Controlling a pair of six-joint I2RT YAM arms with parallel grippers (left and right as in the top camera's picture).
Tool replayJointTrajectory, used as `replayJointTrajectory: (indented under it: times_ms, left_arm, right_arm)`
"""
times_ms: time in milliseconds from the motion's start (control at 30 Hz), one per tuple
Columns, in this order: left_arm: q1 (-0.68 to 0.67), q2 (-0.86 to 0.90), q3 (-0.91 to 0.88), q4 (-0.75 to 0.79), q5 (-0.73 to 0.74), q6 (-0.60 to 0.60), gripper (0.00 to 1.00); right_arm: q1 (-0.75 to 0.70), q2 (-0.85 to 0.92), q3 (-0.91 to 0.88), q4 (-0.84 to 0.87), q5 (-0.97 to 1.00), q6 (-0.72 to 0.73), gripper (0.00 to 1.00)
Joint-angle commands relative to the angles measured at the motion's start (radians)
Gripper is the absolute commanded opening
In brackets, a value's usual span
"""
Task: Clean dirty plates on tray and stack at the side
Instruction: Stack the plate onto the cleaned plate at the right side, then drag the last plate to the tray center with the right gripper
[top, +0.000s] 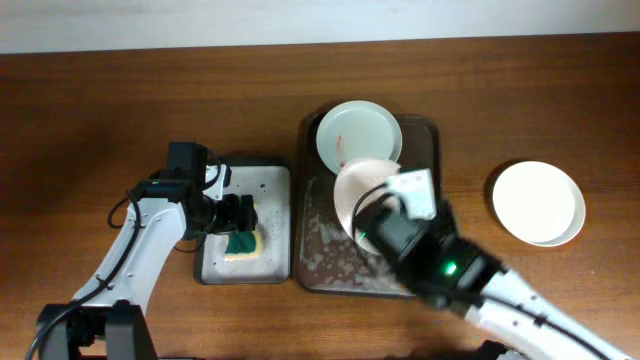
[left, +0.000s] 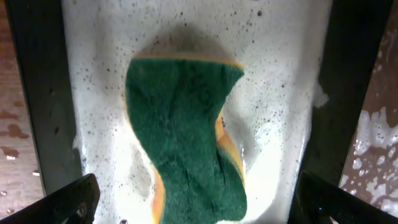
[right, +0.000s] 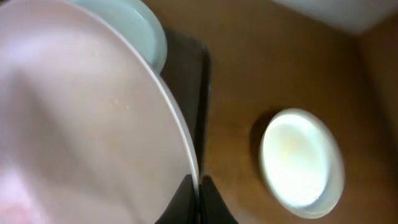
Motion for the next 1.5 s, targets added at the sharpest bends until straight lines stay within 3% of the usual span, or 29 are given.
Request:
replayJointTrajectory:
  times_ms: [0, 100, 167, 300, 400, 467, 533, 600, 667, 733, 800, 833, 867, 900, 933, 1033, 1100, 1233, 1267, 1300, 1333, 1367, 1467]
  left_arm:
    - [0.003, -0.003, -0.002, 0.001, 0.014, 0.009, 0.99]
    - [0.003, -0.003, -0.002, 0.001, 0.014, 0.009, 1.0]
    - [0.003, -0.003, -0.002, 0.001, 0.014, 0.009, 1.0]
    - [0.003, -0.003, -0.002, 0.001, 0.014, 0.009, 1.0]
    - [0.003, -0.003, -0.002, 0.001, 0.014, 0.009, 0.99]
    - [0.003, -0.003, -0.002, 0.001, 0.014, 0.009, 0.99]
    - [0.003, -0.003, -0.002, 0.001, 0.014, 0.009, 0.99]
    - [0.003, -0.003, -0.002, 0.001, 0.014, 0.009, 0.99]
    - [0.003, -0.003, -0.002, 0.001, 0.014, 0.009, 0.99]
    - [0.003, -0.003, -0.002, 0.001, 0.014, 0.009, 0.99]
    - [0.003, -0.003, -0.002, 0.001, 0.014, 0.009, 0.99]
    - [0.003, -0.003, -0.002, 0.001, 0.014, 0.009, 0.99]
    - [0.003, -0.003, -0.002, 0.001, 0.014, 0.009, 0.99]
    - [0.003, -0.003, -0.002, 0.001, 0.014, 0.009, 0.99]
    - [0.003, -0.003, -0.002, 0.001, 0.014, 0.009, 0.99]
    - [0.003, -0.003, -0.002, 0.001, 0.014, 0.009, 0.99]
    - [0.003, -0.003, -0.002, 0.001, 0.014, 0.009, 1.0]
    - [0.003, -0.003, -0.002, 0.001, 0.014, 0.009, 0.99]
    - [0.003, -0.003, -0.002, 0.001, 0.014, 0.009, 0.99]
    - [0.003, -0.003, -0.002, 0.001, 0.014, 0.009, 0.99]
    - [0.003, -0.003, -0.002, 0.001, 0.014, 0.009, 0.99]
    - [0.003, -0.003, -0.002, 0.001, 0.014, 0.009, 0.99]
    - [0.003, -0.003, -0.002, 0.001, 0.014, 0.009, 0.99]
  right_arm:
    - [-0.317, -0.002, 0.054, 0.018, -0.46, -0.019, 0.04]
    - [-0.721, 0.003, 0.061, 0.068, -0.794, -0.165, 0.04]
    - [-0.993, 0.031, 0.061, 0.087, -0.866, -0.166, 0.04]
    - [-1.357, 0.154, 0.061, 0.138, -0.883, -0.134, 0.04]
    - [-1.495, 0.315, 0.061, 0.153, -0.89, -0.056, 0.04]
    - [-1.519, 0.391, 0.061, 0.153, -0.89, -0.057, 0.04]
    - [-1.521, 0.434, 0.066, 0.183, -1.011, -0.099, 0.55]
    - [-1.506, 0.426, 0.103, 0.226, -1.282, -0.222, 0.64]
    - [-1.43, 0.402, 0.18, 0.195, -1.432, -0.295, 0.77]
    - [-1.297, 0.37, 0.225, 0.15, -1.436, -0.353, 0.77]
    - [-1.093, 0.36, 0.226, 0.151, -1.334, -0.373, 0.71]
    - [-0.966, 0.375, 0.225, 0.163, -1.193, -0.372, 0.66]
    - [-0.858, 0.398, 0.224, 0.193, -1.066, -0.372, 0.67]
    - [-0.786, 0.422, 0.224, 0.228, -0.981, -0.372, 0.79]
    - [-0.713, 0.455, 0.224, 0.285, -0.91, -0.372, 0.81]
    - [-0.602, 0.575, 0.224, 0.465, -0.785, -0.371, 0.71]
    - [-0.597, 0.676, 0.224, 0.605, -0.779, -0.355, 0.69]
    - [-0.61, 0.837, 0.224, 0.771, -0.776, -0.285, 0.54]
    - [-0.608, 0.857, 0.224, 0.775, -0.777, -0.284, 0.52]
    - [-0.608, 0.871, 0.224, 0.768, -0.777, -0.284, 0.26]
    - [-0.608, 0.872, 0.224, 0.752, -0.777, -0.284, 0.11]
    - [-0.61, 0.852, 0.225, 0.714, -0.785, -0.284, 0.04]
    - [-0.61, 0.723, 0.225, 0.544, -0.821, -0.284, 0.04]
